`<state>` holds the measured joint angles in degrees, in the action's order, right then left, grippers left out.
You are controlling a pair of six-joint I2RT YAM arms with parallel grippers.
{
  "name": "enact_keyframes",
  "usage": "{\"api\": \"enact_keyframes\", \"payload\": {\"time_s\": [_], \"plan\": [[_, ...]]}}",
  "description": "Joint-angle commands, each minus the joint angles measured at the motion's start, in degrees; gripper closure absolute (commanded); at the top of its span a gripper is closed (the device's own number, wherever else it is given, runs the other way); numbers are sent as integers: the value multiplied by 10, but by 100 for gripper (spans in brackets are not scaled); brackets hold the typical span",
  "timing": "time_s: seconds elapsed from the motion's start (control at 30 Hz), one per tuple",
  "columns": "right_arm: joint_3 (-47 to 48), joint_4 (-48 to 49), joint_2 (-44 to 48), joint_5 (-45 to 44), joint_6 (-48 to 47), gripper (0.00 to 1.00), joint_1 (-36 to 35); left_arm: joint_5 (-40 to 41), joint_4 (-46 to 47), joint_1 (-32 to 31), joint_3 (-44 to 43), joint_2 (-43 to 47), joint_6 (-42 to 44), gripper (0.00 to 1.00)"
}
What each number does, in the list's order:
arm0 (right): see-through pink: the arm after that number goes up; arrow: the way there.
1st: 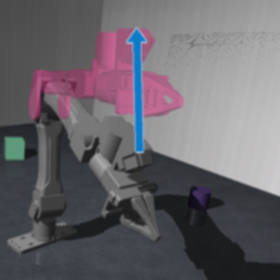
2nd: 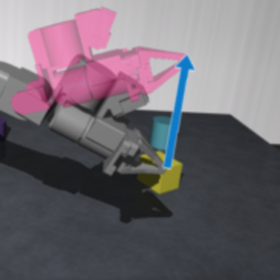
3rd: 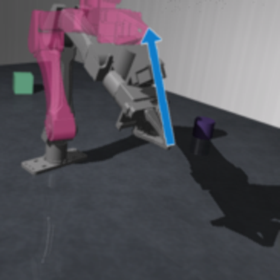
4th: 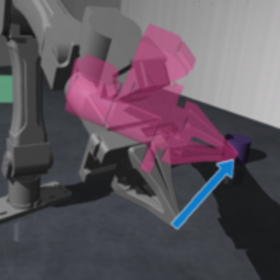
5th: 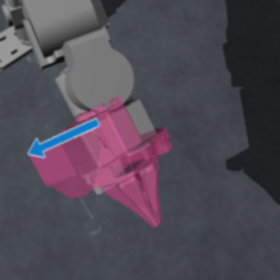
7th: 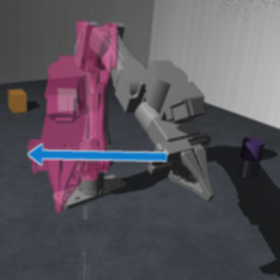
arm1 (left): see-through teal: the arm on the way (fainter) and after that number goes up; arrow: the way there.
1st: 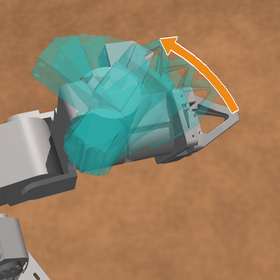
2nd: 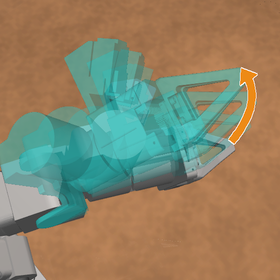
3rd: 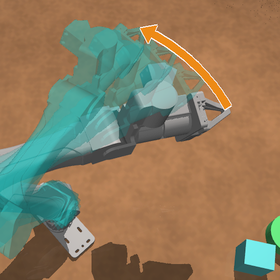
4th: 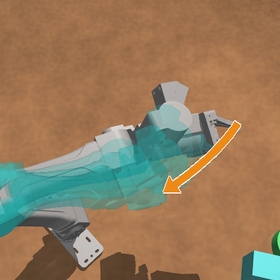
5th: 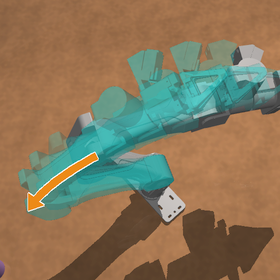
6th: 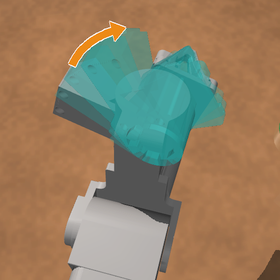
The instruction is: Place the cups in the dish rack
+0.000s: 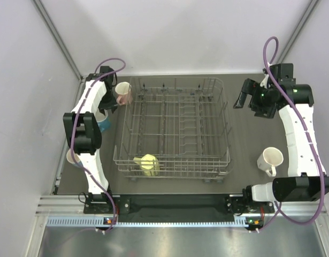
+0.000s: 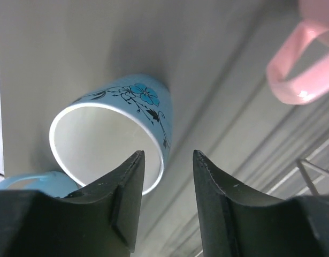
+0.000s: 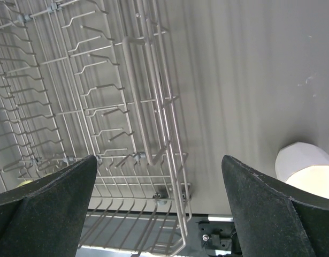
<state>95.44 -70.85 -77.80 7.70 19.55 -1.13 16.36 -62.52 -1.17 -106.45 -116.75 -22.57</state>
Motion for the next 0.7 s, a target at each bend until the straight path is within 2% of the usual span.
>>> {"api": "enact_keyframes", "payload": {"time_s": [0.0,0.03,0.1,0.13,0.17,0.27,0.37,0.43,0.57,0.67], "plan": [[26,19,0,9,-6,0,-5,25,8,2,9,-8,1,54],[26,20,-1,10,-6,0,-5,27,8,2,11,-10,1,55],[29,18,-2,12,-7,0,-5,27,7,2,12,-16,1,65],[33,17,-3,13,-8,0,-5,26,8,2,12,-16,2,71],[36,17,-2,15,-9,0,-5,25,9,2,10,-18,2,82],[50,17,-5,21,-7,0,-5,29,4,2,2,-21,-6,100],[68,18,-7,34,-4,0,-5,55,-22,2,-30,-13,-27,100],[77,22,-9,42,4,0,-6,72,-63,2,-72,3,-70,100],[98,30,-17,71,19,0,-14,43,-82,2,-138,53,-120,100],[131,37,-36,79,19,0,-44,-4,-89,2,-219,93,-138,100]]}}
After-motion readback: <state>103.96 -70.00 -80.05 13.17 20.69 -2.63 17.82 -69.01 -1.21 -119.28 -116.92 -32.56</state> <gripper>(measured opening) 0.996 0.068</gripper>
